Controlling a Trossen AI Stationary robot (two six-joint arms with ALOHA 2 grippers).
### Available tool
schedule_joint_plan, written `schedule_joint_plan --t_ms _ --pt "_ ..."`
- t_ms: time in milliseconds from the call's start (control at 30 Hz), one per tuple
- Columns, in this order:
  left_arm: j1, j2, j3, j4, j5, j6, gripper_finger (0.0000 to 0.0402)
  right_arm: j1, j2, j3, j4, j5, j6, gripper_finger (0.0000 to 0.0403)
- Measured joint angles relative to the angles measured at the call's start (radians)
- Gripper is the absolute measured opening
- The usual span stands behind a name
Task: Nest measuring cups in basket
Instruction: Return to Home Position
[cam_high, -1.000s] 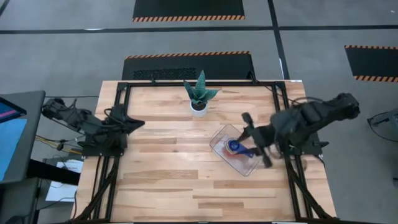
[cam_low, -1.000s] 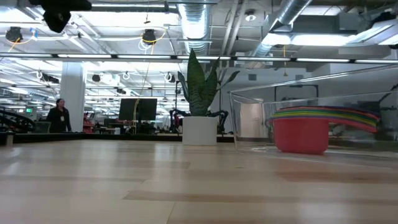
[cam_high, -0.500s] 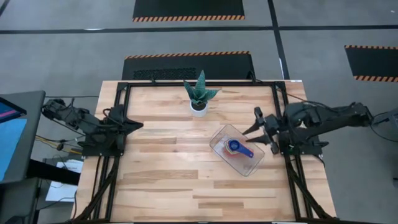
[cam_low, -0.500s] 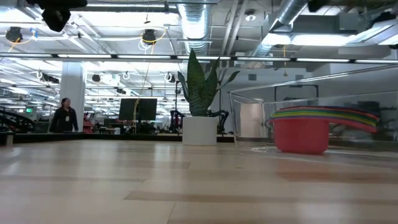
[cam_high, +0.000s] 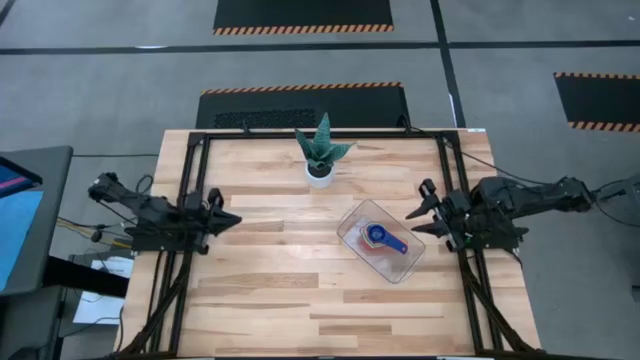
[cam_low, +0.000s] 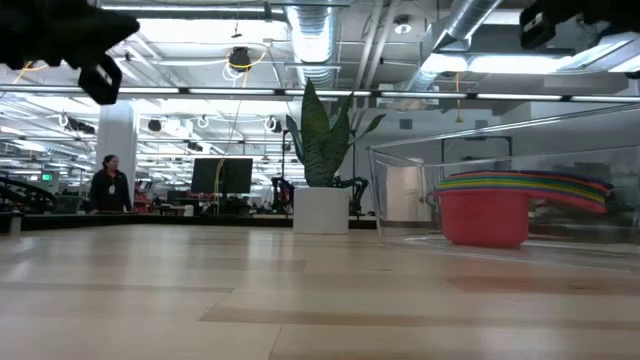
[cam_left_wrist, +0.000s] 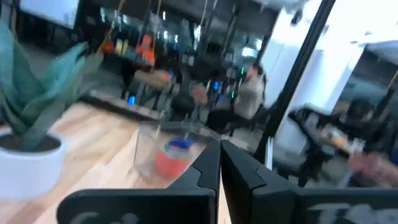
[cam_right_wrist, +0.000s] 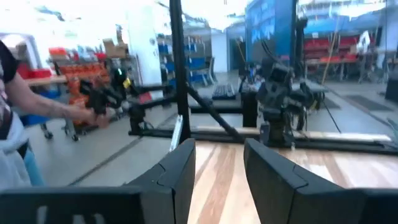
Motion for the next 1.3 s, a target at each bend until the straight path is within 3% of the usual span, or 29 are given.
schedule_joint_plan --t_ms 267,467,633,833,1300 --pt "0.060 -0.008 -0.075 0.125 0.011 0.026 0.0000 -0.013 -0.105 -0.117 0.065 0.028 0.054 0.0161" --pt "0.155 -0.009 -0.075 0.173 0.032 0.084 0.0000 -0.013 -0.137 -0.165 0.072 0.120 0.049 0.0161" --pt "0.254 -0.009 -0.076 0.240 0.114 0.159 0.0000 -0.014 -0.137 -0.201 0.079 0.203 0.041 0.0161" --pt "0.350 -0.009 -0.077 0.229 0.200 0.114 0.0000 -0.029 -0.137 -0.309 0.219 0.235 0.047 0.0161" --pt "0.511 -0.009 -0.078 0.175 0.262 0.112 0.0000 -0.196 -0.172 -0.308 0.041 0.287 0.078 0.0161"
